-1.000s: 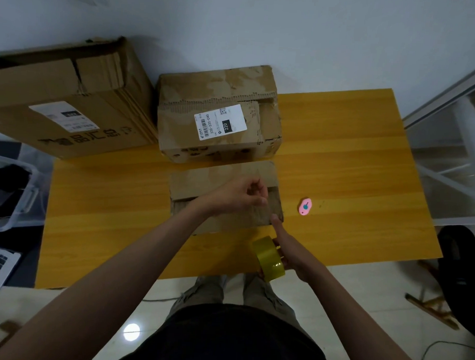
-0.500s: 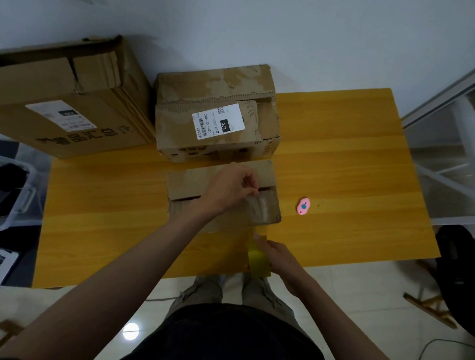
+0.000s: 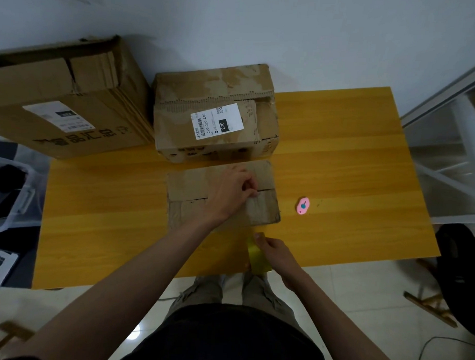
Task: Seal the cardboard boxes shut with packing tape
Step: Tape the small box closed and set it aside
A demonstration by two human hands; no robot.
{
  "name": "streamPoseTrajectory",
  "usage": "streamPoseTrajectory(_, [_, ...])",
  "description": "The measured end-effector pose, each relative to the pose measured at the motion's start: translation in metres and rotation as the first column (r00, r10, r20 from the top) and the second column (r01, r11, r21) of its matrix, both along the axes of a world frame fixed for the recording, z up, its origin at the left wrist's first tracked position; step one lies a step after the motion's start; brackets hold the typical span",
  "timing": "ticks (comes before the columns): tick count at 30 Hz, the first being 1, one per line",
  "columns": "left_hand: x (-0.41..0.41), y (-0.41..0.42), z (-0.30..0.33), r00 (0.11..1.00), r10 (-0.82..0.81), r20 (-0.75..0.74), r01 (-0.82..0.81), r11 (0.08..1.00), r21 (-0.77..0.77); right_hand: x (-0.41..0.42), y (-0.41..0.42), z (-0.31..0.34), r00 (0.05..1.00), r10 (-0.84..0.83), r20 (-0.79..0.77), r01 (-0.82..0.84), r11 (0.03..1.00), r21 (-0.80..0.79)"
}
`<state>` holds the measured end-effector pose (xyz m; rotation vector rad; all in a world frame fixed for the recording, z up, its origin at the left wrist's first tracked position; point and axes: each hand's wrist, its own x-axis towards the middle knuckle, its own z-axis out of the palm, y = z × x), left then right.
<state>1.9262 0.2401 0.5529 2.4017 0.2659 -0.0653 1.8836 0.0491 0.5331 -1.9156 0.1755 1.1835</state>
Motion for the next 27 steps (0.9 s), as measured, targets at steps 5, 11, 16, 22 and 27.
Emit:
streamPoseTrajectory(5, [-0.004,-0.008,-0.004,0.995,0.096,-0.029,-0.097,0.995,-0.03,0.002,0.002,-0.005,0.999,0.023,0.048,-0.021,0.999,-0.028])
streamPoseTrajectory(11, [0.005,-0.01,0.001,0.994,0.086,-0.062,-0.085,0.996,0.023,0.003,-0.003,-0.005,0.998,0.026,0.05,-0.024,0.999,-0.028])
streamPoseTrajectory(16, [0.003,-0.011,0.001,0.999,0.044,0.008,-0.044,0.997,0.06,0.007,-0.003,-0.005,0.998,0.018,0.066,-0.017,1.0,-0.015])
streamPoseTrajectory(22, [0.001,-0.004,-0.004,0.993,0.1,0.055,-0.105,0.989,0.103,0.008,-0.002,-0.009,0.996,0.052,0.075,-0.05,0.998,-0.031])
streamPoseTrajectory(27, [0.002,0.012,-0.008,0.985,0.17,-0.017,-0.166,0.975,0.151,0.008,-0.004,-0.009,0.996,0.064,0.059,-0.064,0.998,-0.007])
